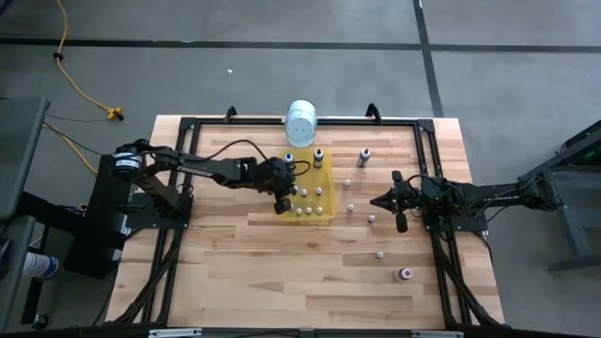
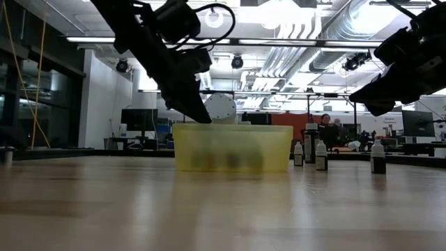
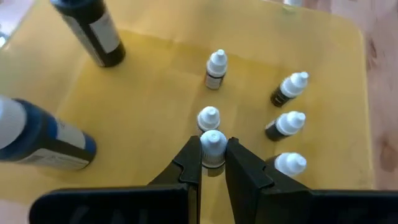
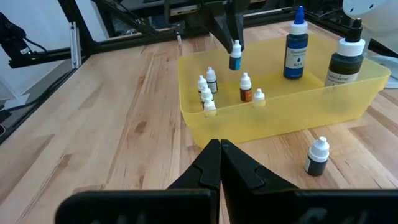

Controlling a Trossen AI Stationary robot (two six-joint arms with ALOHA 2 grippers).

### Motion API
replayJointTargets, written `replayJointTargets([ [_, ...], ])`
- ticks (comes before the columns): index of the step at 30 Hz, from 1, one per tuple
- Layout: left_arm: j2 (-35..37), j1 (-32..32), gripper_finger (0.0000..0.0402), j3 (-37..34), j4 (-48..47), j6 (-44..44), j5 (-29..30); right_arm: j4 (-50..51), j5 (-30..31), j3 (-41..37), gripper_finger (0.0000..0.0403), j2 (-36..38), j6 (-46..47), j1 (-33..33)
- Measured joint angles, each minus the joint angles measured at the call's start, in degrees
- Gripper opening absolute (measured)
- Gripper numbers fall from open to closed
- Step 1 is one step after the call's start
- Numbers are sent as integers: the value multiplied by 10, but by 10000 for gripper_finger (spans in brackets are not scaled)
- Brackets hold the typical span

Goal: Pick & Place food coloring
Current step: Put the small light blue food coloring bottle in the yellow transparent bin

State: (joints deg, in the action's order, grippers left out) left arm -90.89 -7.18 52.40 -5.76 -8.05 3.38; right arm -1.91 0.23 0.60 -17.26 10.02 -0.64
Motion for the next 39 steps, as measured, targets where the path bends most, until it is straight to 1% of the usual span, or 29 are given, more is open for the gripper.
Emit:
replayJointTargets([
  [3,0,-5,37,0,0,29,-14,0,0,0,0,0,0,0],
  [9,0,-15,37,0,0,83,-16,0,0,0,0,0,0,0],
  [13,0,-21,37,0,0,98,-23,0,0,0,0,0,0,0],
  [17,0,-23,37,-2,2,99,-29,0,0,0,0,0,0,0],
  [23,-1,-23,37,-46,76,97,-41,0,0,0,0,0,0,0],
  [30,-1,-23,37,-53,80,94,-40,0,0,0,0,0,0,0],
  [32,-11,-23,37,-53,94,93,-41,0,0,0,0,0,0,0],
  [39,-42,-23,37,-53,101,93,-49,0,0,0,0,0,0,0],
])
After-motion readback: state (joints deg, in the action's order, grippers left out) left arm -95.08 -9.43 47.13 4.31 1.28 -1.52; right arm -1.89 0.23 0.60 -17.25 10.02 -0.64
